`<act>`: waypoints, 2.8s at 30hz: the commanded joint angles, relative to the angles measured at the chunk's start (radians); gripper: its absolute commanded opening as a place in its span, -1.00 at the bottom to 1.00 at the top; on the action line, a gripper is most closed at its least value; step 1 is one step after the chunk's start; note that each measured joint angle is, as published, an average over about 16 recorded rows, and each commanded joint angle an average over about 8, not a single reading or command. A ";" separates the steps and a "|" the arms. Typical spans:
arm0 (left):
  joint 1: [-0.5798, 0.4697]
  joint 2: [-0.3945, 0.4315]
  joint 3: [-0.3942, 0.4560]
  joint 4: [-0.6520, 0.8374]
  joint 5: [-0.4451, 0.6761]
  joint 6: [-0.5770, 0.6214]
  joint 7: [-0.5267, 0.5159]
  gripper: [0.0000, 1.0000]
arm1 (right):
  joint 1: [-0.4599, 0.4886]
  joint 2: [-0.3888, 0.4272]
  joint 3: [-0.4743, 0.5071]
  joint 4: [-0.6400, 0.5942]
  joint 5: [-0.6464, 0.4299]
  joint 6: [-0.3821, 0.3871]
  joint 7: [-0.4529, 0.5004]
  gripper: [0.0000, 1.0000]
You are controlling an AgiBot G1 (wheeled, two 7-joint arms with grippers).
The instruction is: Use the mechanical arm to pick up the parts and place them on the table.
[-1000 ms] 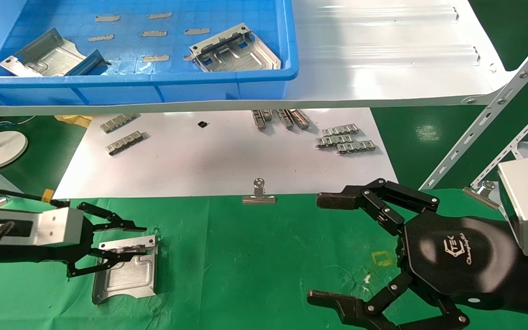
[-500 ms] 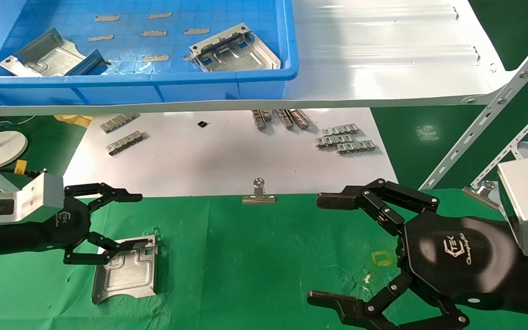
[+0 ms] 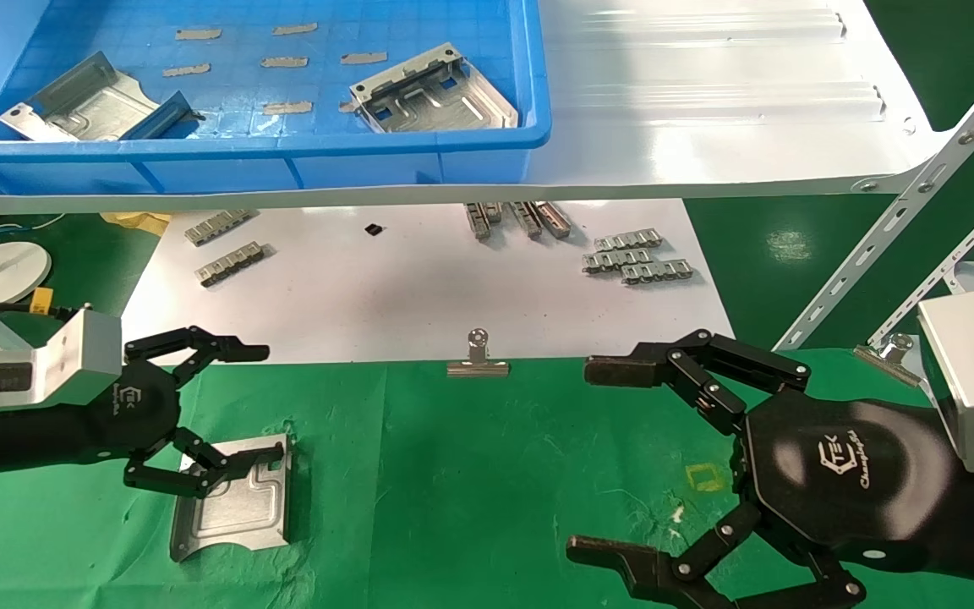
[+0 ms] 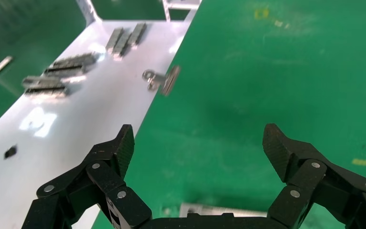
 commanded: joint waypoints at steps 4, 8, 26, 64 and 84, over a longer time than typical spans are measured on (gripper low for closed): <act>0.046 -0.013 -0.055 -0.084 -0.015 -0.008 -0.060 1.00 | 0.000 0.000 0.000 0.000 0.000 0.000 0.000 1.00; 0.084 -0.024 -0.100 -0.152 -0.026 -0.015 -0.108 1.00 | 0.000 0.000 0.000 0.000 0.000 0.000 0.000 1.00; 0.254 -0.072 -0.303 -0.459 -0.080 -0.045 -0.327 1.00 | 0.000 0.000 0.000 0.000 0.000 0.000 0.000 1.00; 0.509 -0.143 -0.605 -0.917 -0.162 -0.090 -0.645 1.00 | 0.000 0.000 -0.001 0.000 0.001 0.000 0.000 1.00; 0.498 -0.140 -0.593 -0.898 -0.157 -0.088 -0.638 1.00 | 0.000 0.000 -0.001 0.000 0.001 0.000 0.000 1.00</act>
